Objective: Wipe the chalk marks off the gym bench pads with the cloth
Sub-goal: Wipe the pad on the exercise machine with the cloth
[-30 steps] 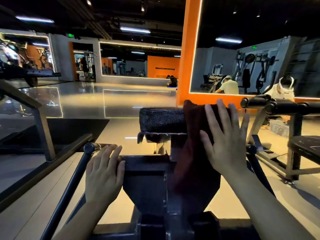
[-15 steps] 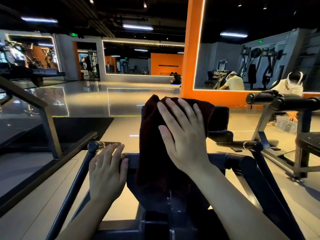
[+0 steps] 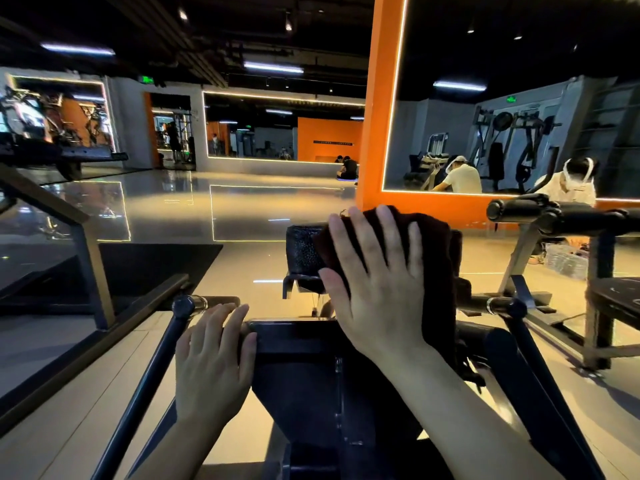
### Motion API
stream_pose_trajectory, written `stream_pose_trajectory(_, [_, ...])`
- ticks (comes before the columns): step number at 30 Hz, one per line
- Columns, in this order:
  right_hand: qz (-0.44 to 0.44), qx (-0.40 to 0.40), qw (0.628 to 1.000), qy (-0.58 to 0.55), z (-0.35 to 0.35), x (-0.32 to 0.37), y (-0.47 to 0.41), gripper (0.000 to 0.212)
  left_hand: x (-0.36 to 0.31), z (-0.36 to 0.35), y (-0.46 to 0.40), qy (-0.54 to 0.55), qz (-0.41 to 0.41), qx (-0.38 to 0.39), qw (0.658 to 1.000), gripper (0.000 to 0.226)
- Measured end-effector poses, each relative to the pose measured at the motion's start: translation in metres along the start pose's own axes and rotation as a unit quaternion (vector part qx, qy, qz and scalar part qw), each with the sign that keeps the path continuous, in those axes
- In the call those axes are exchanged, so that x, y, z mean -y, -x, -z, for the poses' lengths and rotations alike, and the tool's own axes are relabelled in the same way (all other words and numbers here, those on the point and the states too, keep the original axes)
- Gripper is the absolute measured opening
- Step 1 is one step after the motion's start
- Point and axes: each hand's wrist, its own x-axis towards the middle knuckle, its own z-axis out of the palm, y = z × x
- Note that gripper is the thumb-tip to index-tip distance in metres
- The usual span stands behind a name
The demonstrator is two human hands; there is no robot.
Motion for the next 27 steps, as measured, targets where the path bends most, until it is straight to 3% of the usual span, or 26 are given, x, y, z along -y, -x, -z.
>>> stream_pose_trajectory(4, [0.077, 0.036, 0.996, -0.007, 0.000, 0.024, -0.014, 0.055, 0.002, 0.000, -0.001, 0.000, -0.001, 0.000, 1.000, 0.042])
stream_pose_trajectory(8, [0.151, 0.071, 0.986, -0.001, 0.009, -0.004, 0.005, 0.055, 0.002, 0.003, 0.000, 0.000, 0.007, 0.011, 1.000, 0.043])
stream_pose_trajectory(15, [0.059, 0.076, 0.995, 0.028, 0.026, -0.077, 0.054, 0.051, 0.000, 0.002, -0.001, -0.003, 0.006, 0.011, 1.000, 0.043])
stream_pose_trajectory(19, [0.091, 0.057, 0.994, 0.014, 0.017, -0.049, 0.031, 0.052, 0.001, 0.001, -0.001, -0.001, 0.006, 0.005, 1.000, 0.043])
stream_pose_trajectory(24, [0.163, 0.099, 0.978, -0.086, 0.007, 0.008, -0.028, 0.053, 0.001, 0.003, 0.000, -0.008, 0.016, 0.016, 1.000, 0.043])
stream_pose_trajectory(27, [0.210, 0.118, 0.966, -0.097, 0.010, 0.009, -0.043, 0.052, 0.000, 0.006, 0.000, -0.007, 0.018, 0.024, 1.000, 0.044])
